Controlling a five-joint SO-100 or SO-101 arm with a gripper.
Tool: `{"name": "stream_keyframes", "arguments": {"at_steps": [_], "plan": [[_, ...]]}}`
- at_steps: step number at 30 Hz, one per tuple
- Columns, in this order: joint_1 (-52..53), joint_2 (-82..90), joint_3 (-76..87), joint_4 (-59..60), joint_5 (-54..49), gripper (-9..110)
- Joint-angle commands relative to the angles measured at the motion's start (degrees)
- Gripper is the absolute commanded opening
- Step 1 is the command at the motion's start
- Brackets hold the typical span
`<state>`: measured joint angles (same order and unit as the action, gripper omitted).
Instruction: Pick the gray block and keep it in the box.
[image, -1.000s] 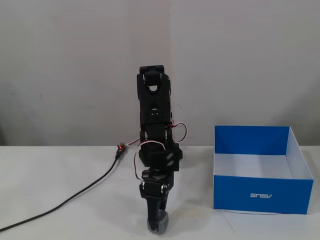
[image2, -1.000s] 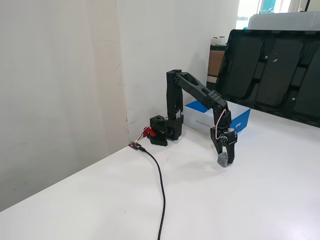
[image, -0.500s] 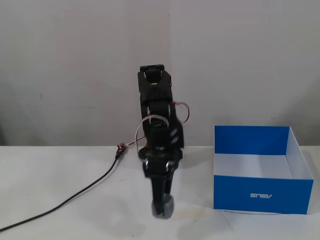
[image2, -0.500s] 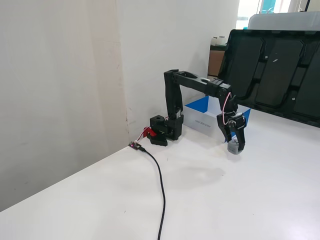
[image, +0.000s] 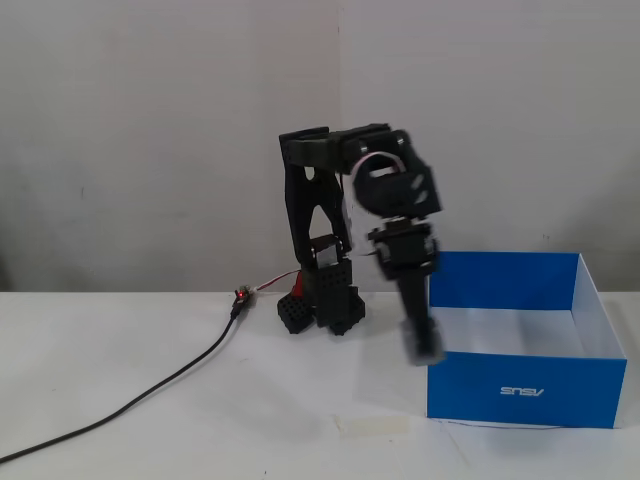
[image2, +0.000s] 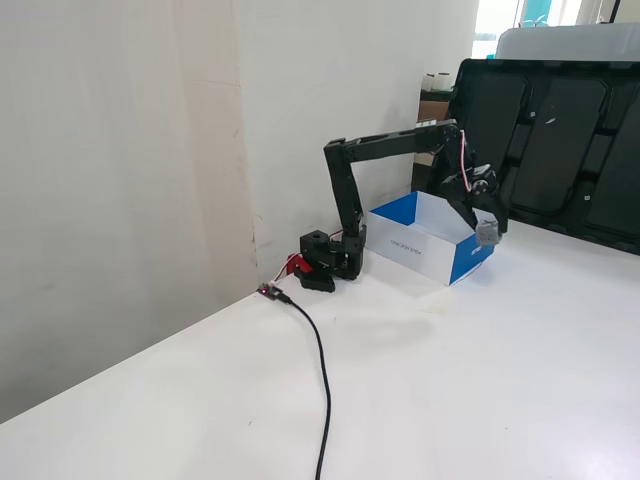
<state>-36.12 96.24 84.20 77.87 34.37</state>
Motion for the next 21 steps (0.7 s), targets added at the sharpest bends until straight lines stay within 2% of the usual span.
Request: {"name": "stream_keyframes", "arguments": {"at_steps": [1,21], "plan": [[-7.65,4.57,-4.57,0.18,-0.35,13],[-33.13,-4.92,-9.32,0.7,1.41,13]]}}
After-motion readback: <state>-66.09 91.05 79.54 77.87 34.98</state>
